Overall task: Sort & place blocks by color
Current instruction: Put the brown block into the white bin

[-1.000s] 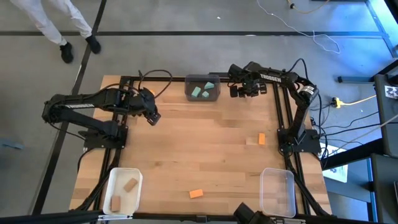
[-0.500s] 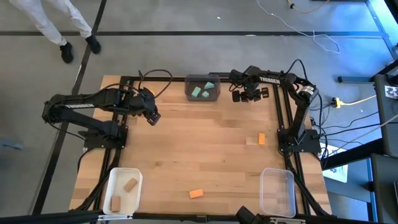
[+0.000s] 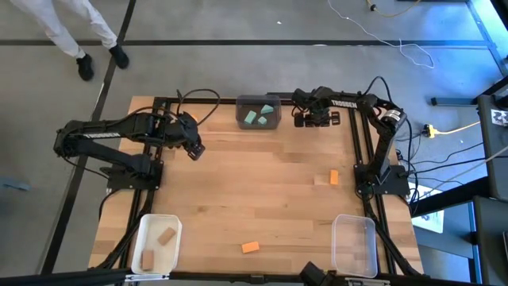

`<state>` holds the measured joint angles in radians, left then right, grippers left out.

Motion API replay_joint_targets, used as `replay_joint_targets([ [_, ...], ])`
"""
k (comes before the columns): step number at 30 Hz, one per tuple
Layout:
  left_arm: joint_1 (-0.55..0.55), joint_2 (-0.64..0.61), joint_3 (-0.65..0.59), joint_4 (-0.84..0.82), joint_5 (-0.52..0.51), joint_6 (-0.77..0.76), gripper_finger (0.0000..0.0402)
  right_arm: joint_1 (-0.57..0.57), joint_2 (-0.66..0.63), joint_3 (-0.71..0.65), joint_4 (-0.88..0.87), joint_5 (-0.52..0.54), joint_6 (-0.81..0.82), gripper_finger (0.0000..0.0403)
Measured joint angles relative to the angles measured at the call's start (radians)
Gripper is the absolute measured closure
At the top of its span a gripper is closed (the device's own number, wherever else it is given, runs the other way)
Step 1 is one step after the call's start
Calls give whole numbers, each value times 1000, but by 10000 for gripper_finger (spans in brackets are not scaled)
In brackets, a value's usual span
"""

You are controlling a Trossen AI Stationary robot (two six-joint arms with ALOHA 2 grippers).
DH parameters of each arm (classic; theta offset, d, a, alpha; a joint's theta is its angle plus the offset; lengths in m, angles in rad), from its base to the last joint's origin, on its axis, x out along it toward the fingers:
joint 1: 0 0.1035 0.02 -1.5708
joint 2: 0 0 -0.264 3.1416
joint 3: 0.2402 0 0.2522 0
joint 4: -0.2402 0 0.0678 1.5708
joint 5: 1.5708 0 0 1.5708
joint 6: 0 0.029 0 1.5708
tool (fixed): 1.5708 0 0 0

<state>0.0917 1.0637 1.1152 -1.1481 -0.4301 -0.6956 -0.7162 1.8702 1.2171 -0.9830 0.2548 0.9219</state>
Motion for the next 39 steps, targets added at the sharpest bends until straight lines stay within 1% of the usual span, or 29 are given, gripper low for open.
replay_joint_targets([
  [4, 0, 0, 0, 0, 3, 0, 243, 0, 0, 0, 29, 7, 87, 247],
  [8, 0, 0, 0, 0, 6, -1, 243, 0, 0, 0, 60, 18, 120, 247],
  [13, 0, 0, 0, 0, 6, -2, 243, 0, 0, 0, 77, 71, 150, 247],
  [17, 0, 0, 0, 1, 6, -5, 243, 0, 2, 0, 112, 76, 173, 247],
  [26, 0, 0, 0, 1, 6, -4, 243, 1, 40, 5, 132, 126, 143, 247],
  [30, 0, 0, 0, 0, 1, -1, 243, 1, 41, 3, 136, 114, 108, 247],
  [34, 0, 0, 0, 0, -2, -1, 243, 2, 42, 3, 136, 75, 89, 247],
  [39, 0, 0, 0, 0, -2, -1, 243, 25, 42, 2, 143, 57, 20, 247],
])
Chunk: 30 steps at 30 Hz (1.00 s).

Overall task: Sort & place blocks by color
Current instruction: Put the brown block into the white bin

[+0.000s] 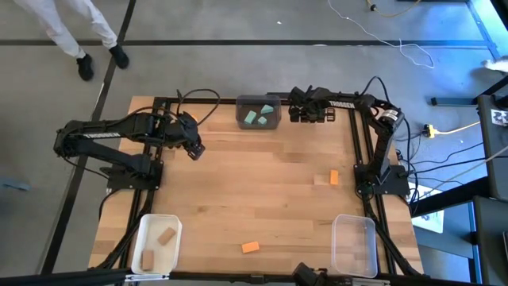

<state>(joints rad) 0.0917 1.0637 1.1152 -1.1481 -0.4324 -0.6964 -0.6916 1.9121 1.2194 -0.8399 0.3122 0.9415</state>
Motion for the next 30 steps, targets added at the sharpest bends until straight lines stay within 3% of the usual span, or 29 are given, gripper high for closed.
replay_joint_targets([
  [10, 0, 0, 0, 0, 0, 0, 243, 57, 0, 0, 1, -41, -162, 247],
  [21, 0, 0, 0, -2, 6, 1, 243, 201, -1, 0, 4, -84, -371, 247],
  [30, 0, 0, 0, -2, 9, 1, 243, 300, 3, 45, -7, -123, -384, 247],
])
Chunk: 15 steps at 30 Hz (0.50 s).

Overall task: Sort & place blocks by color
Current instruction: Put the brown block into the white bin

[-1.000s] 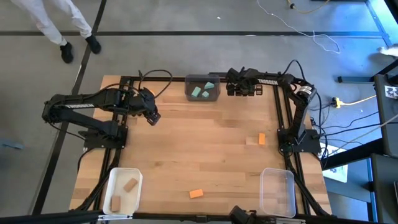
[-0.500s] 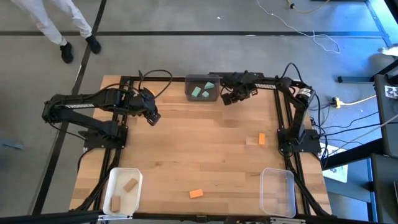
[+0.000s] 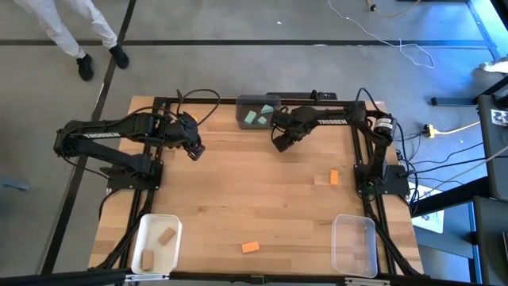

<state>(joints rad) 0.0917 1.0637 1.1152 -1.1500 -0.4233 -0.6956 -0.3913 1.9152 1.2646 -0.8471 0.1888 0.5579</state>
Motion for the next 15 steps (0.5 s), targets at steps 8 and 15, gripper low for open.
replay_joint_targets([
  [8, 0, 0, 0, 0, 17, 0, 243, 0, 7, 117, -76, -14, 10, 247],
  [15, 0, 0, 0, 0, 18, 0, 243, -27, 6, 128, -130, -82, -3, 247],
])
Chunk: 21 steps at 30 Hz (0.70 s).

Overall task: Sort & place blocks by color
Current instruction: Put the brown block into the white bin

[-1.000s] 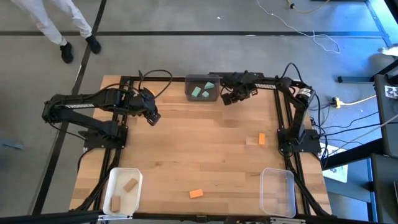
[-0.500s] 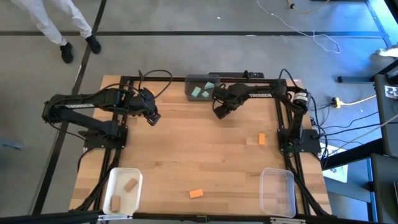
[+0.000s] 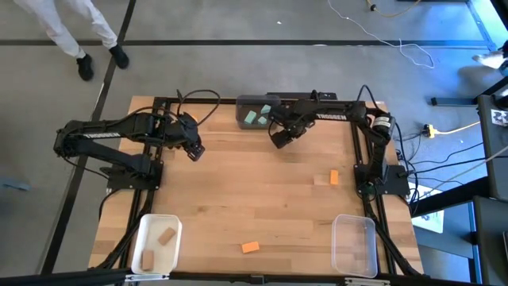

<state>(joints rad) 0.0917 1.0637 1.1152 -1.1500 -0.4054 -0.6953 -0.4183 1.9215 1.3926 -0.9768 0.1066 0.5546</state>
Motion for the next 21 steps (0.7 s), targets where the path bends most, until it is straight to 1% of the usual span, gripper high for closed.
replay_joint_targets([
  [6, 0, 0, 0, 0, 0, 30, 243, -27, -2, -17, 8, -3, -46, 242],
  [15, 0, 0, 0, 0, 6, 45, 243, -59, -3, -27, 31, 0, -67, 196],
  [21, 0, 0, 0, 0, 7, 45, 243, -59, -4, -27, 31, -21, -68, 182],
])
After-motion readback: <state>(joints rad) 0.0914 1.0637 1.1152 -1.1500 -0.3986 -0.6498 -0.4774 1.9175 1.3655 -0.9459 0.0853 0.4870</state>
